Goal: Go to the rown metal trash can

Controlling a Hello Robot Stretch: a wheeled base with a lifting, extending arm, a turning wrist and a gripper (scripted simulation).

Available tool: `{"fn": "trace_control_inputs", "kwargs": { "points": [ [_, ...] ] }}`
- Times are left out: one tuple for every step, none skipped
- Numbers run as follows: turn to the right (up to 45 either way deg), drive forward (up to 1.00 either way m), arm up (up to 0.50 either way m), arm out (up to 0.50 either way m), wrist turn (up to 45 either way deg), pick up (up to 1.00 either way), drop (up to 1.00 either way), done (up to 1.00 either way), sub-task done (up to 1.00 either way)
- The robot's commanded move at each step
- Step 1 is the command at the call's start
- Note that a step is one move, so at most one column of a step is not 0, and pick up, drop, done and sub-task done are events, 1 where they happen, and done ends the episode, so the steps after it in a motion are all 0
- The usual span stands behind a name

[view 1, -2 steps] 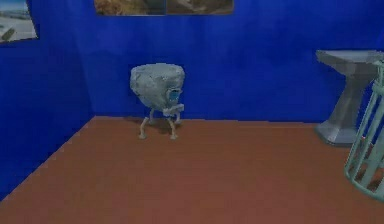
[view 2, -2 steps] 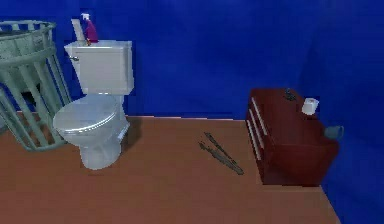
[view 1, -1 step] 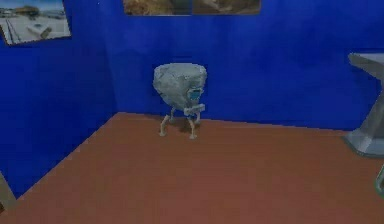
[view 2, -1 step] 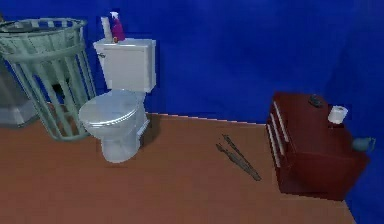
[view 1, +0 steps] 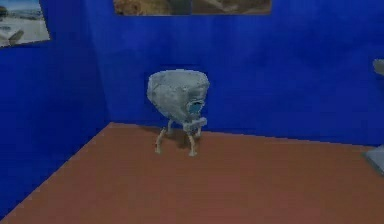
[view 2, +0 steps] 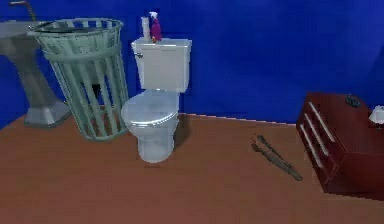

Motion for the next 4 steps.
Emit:
{"fn": "trace_control_inputs", "kwargs": {
  "points": [
    [-45.0,0.0,0.0,0.0,0.0,0.0,0.0,0.0,0.0],
    [-30.0,0.0,0.0,0.0,0.0,0.0,0.0,0.0,0.0],
    [0.0,0.65,0.0,0.0,0.0,0.0,0.0,0.0,0.0],
    [-12.0,0.0,0.0,0.0,0.0,0.0,0.0,0.0,0.0]
  ]
}}
